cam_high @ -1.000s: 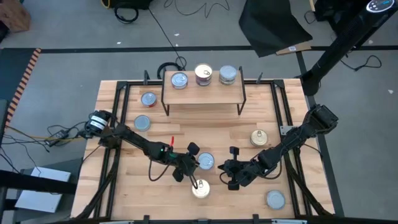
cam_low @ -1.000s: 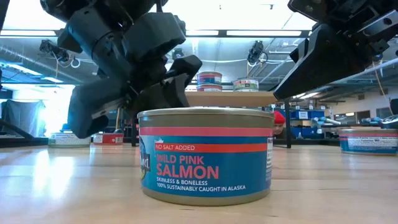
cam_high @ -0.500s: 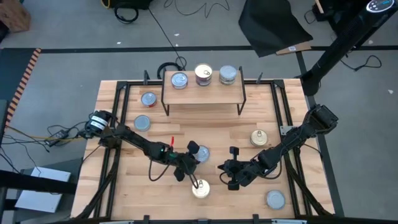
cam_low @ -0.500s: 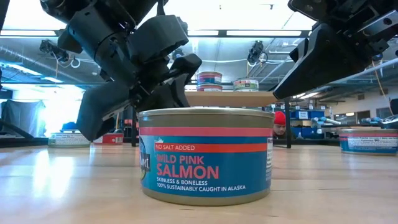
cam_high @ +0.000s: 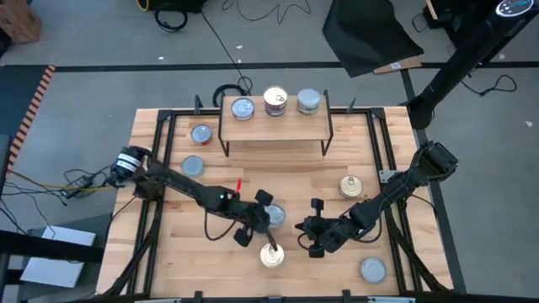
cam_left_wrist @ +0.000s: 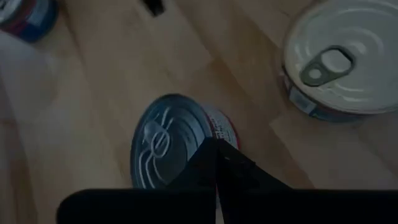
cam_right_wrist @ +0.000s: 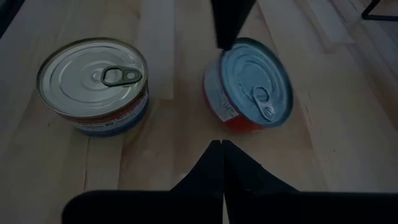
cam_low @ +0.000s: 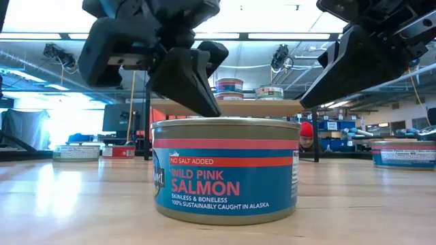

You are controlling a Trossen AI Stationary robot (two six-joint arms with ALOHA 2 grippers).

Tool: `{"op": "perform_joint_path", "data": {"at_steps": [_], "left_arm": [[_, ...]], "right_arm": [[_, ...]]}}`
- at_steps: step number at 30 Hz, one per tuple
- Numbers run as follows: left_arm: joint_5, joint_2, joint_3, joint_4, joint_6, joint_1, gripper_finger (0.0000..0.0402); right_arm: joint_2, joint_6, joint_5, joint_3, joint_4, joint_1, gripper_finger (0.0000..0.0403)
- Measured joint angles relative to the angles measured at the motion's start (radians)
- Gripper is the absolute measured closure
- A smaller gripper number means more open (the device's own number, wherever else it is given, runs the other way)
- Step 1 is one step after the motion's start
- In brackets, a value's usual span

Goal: Stack canned seafood by type on shelf
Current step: Stack the red tuna can on top of the red tuna can on the shelf

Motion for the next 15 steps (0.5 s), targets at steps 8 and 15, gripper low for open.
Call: {"op": "perform_joint_path", "data": {"at_steps": [8,15], "left_arm": [[0.094,-0.055,0.000,0.003,-0.145,0.063,0.0401],[0.148,-0.032,0.000,-0.051,-0.031,0.051,0.0395]], "right_arm": [[0.000,0.002,0.000,0.000,0.005,0.015,0.0399],[0.000,0.008,0.000,0.000,0.006,0.017,0.0399]]}}
